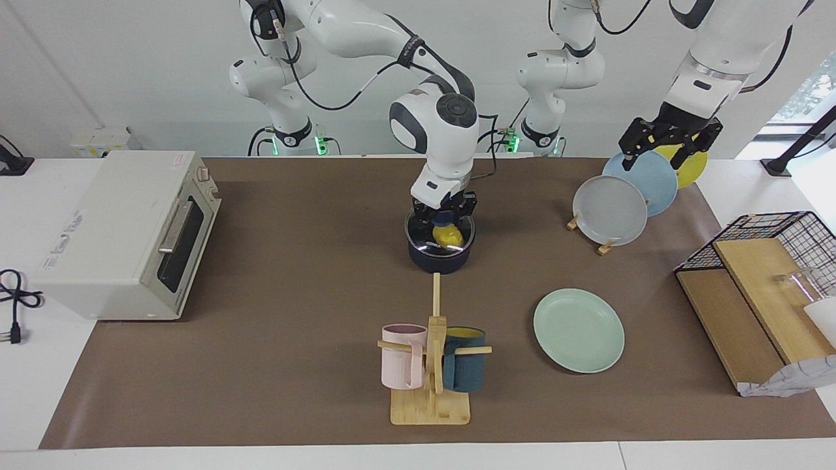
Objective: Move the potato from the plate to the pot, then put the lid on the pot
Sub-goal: 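Carry the glass lid over the saucepan with the right gripper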
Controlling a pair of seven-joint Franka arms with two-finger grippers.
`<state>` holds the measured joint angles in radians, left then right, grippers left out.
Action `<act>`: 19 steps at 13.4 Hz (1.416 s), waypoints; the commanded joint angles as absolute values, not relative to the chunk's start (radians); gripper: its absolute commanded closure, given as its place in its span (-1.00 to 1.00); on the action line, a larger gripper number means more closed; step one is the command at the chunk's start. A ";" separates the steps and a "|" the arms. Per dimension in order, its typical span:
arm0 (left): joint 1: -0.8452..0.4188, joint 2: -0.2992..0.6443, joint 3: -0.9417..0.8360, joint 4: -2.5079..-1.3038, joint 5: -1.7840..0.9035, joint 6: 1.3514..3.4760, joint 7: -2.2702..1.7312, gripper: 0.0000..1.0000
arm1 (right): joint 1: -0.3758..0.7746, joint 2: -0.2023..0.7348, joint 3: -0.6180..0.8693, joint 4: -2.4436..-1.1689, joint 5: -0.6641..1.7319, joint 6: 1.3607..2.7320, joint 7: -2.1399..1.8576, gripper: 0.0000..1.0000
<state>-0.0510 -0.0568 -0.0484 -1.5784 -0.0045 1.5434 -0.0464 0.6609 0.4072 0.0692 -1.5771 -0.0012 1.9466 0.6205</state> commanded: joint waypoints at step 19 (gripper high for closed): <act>-0.031 -0.092 -0.078 -1.611 0.003 1.537 -0.046 -1.00 | 0.490 0.273 0.057 -1.370 -0.025 1.672 0.608 -1.00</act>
<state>-0.0448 -0.0654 -0.0648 -1.5867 -0.0045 1.5410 -0.0461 0.5275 0.2960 0.0442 -1.4118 -0.0065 1.7269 0.6184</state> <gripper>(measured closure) 0.000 0.000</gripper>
